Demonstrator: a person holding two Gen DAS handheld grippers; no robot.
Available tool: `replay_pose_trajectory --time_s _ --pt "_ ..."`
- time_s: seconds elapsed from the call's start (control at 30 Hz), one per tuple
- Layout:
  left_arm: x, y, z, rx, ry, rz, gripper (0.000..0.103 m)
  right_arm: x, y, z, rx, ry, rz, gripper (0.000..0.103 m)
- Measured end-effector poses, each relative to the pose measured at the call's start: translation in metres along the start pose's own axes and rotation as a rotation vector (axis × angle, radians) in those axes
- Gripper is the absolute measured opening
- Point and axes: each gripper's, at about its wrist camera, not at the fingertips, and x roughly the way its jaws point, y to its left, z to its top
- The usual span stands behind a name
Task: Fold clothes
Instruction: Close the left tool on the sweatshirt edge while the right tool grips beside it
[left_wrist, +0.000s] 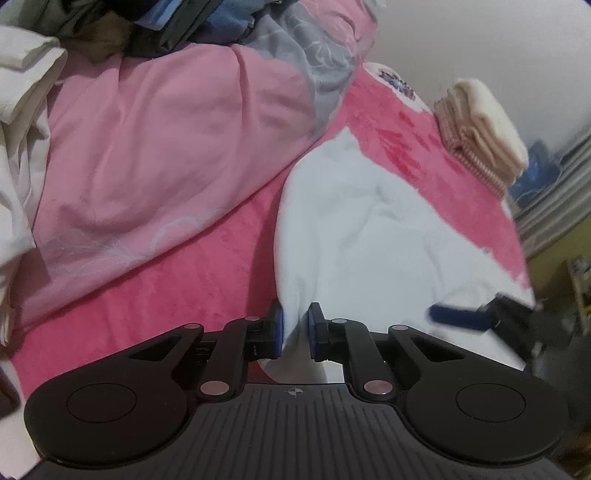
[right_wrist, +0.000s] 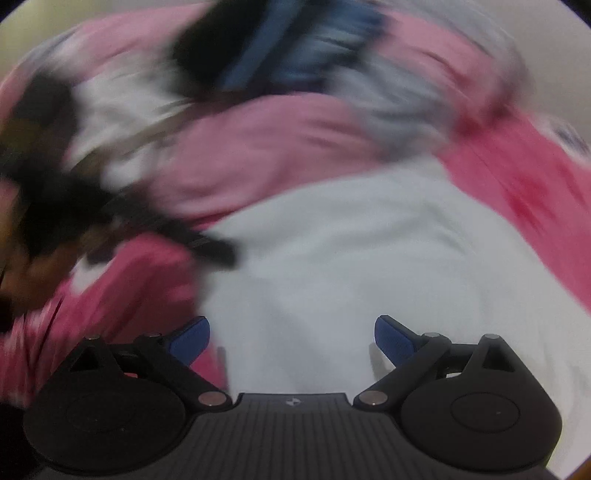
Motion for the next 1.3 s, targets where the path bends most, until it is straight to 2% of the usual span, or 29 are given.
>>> replay_pose_trajectory --time_s 0.1,0.2,0.3,0.4,0.43,0.47,0.53,0.63,0.7,0.8,0.87,0.93,1.03,1.2,1.3 --pt "-0.002 0.000 0.005 -0.040 0.013 -0.043 0.011 0.006 0.034 0.002 -0.171 -0.035 -0.030 0.098" --pt "-0.002 -0.002 0.008 -0.066 0.022 -0.080 0.011 0.020 0.055 0.002 -0.290 -0.031 -0.077 0.097" --pt "-0.001 -0.004 0.011 -0.074 0.027 -0.103 0.011 0.035 0.068 0.002 -0.387 -0.022 -0.139 0.079" --pt "0.001 -0.003 0.013 -0.075 0.030 -0.122 0.011 0.046 0.069 0.003 -0.405 -0.013 -0.196 0.063" --pt "0.001 -0.002 0.014 -0.077 0.028 -0.133 0.012 0.048 0.067 0.004 -0.393 -0.011 -0.204 0.053" --pt "0.001 0.000 0.014 -0.082 0.024 -0.145 0.014 0.049 0.062 0.005 -0.372 -0.011 -0.207 0.041" --pt "-0.001 0.004 0.016 -0.112 0.007 -0.171 0.018 0.045 0.052 0.006 -0.300 -0.018 -0.195 0.031" --pt "-0.006 0.014 0.018 -0.176 -0.041 -0.214 0.029 0.035 0.026 0.009 -0.091 -0.035 -0.140 0.023" --pt "-0.008 0.020 0.018 -0.215 -0.057 -0.236 0.034 0.029 0.003 0.009 0.085 -0.043 -0.089 0.022" --pt "-0.004 0.031 0.018 -0.285 -0.045 -0.249 0.042 0.019 -0.034 -0.002 0.367 -0.085 0.036 0.021" --pt "0.000 0.037 0.017 -0.330 -0.034 -0.252 0.051 0.017 -0.053 -0.013 0.517 -0.107 0.094 0.021" --pt "0.004 0.039 0.015 -0.357 -0.028 -0.242 0.055 0.017 -0.069 -0.024 0.646 -0.123 0.141 0.021" --pt "0.011 0.039 0.015 -0.379 -0.012 -0.262 0.057 0.017 -0.076 -0.033 0.712 -0.131 0.161 0.021" --pt "0.024 0.040 0.016 -0.442 -0.007 -0.311 0.061 0.014 -0.064 -0.031 0.642 -0.130 0.148 0.021" --pt "0.035 0.038 0.019 -0.458 0.006 -0.315 0.064 0.013 -0.059 -0.028 0.603 -0.126 0.138 0.021"
